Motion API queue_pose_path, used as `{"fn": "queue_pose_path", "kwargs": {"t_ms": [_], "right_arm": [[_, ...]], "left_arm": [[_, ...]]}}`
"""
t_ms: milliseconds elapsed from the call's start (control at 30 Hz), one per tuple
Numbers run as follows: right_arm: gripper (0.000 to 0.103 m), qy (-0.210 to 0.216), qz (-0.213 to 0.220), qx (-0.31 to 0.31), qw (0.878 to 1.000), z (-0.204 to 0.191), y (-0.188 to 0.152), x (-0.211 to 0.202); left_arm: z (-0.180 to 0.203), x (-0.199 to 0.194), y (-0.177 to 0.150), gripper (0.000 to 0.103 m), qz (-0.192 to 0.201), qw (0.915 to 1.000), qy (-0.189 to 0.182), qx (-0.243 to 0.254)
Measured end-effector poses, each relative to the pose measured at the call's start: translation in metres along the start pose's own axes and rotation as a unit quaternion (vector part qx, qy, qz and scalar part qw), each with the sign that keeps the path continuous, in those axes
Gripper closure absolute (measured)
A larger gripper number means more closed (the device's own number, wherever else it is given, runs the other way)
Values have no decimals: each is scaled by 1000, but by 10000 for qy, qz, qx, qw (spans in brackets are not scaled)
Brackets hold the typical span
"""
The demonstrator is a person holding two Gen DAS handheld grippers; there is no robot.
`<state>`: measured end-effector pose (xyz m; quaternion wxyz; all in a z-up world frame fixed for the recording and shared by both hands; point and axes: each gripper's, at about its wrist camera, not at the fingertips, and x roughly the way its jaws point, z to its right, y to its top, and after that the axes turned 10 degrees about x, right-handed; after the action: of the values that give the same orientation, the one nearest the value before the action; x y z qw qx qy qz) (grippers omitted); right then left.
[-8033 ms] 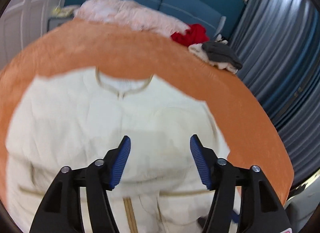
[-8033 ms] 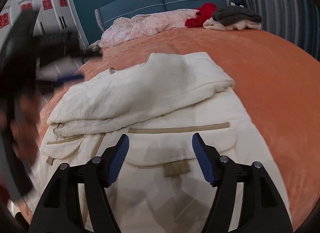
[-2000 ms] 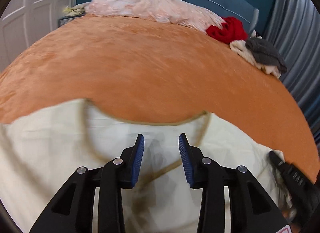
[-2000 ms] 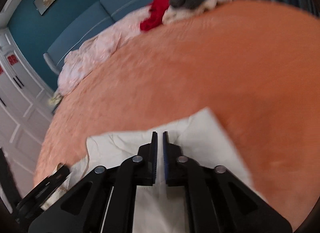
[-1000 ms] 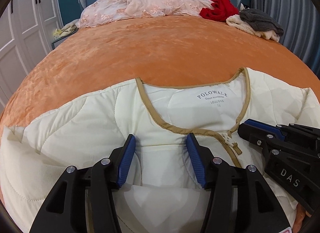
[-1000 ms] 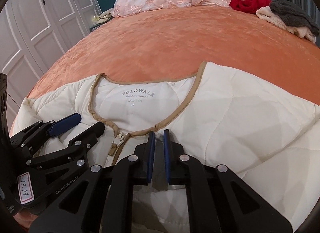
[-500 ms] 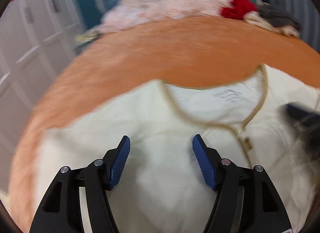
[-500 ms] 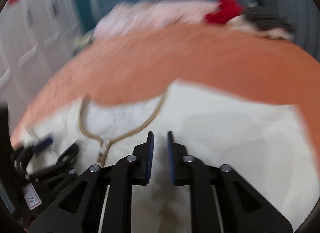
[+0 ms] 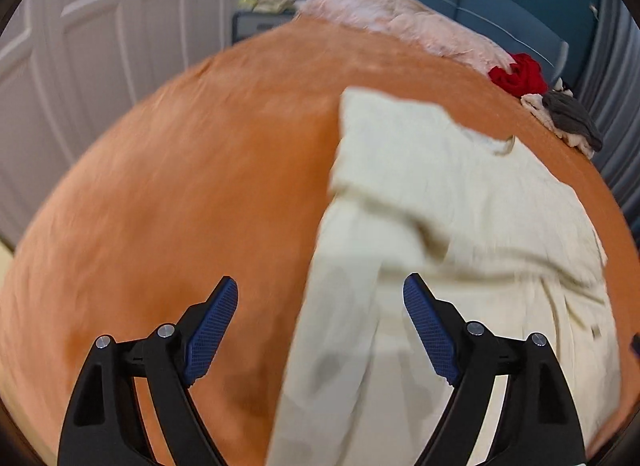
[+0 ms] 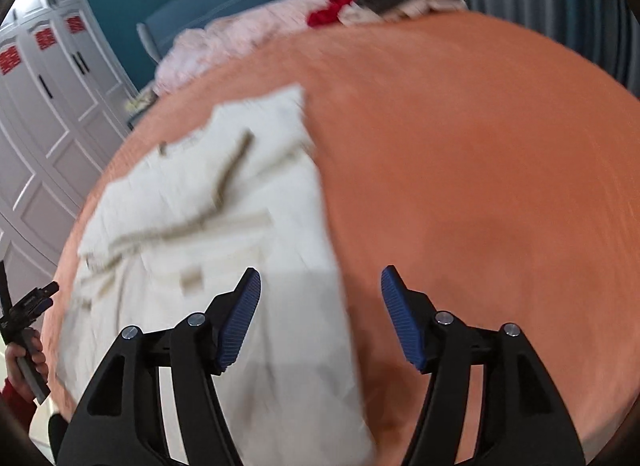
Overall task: Fold large clothes
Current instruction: 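Lay the folded jacket down and grasp its hem edge with both tools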
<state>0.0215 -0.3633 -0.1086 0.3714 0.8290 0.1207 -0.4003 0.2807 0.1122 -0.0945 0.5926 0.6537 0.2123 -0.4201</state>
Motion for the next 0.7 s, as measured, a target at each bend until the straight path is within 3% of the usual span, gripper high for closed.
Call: {"fn": "queue_pose_path", "kwargs": {"t_ms": [133,233,467,533,600,667,700], "right_arm": [[42,207,-503,445,9975,24,-31,-2],[42,404,-727,734,9938,29,-52,-2],[36,755,-773,896,9901,20,-73,-8],[42,892,-783,1119,9866,24,-74,-8],[69,1054,-875,1343,9814,29,-72,-7],[90,1205,-976,1456,9771,30,-71,-8],[94,1212,-977,1420,9775,29,-70,-11]], "left_arm": [[-20,-6,-44,21,-409,9968,-375,-568],[-27,-9,-70,21,-589,9895,-724,-1107],[-3,-19,-83,22,-603,9902,-945,-832],[1,-21,-84,33,-614,9901,-972,-810],[6,-23,-83,62,-639,9903,-955,-777],[9,-30,-83,82,-621,9915,-909,-695],[9,-34,-82,89,-606,9920,-896,-648]]}}
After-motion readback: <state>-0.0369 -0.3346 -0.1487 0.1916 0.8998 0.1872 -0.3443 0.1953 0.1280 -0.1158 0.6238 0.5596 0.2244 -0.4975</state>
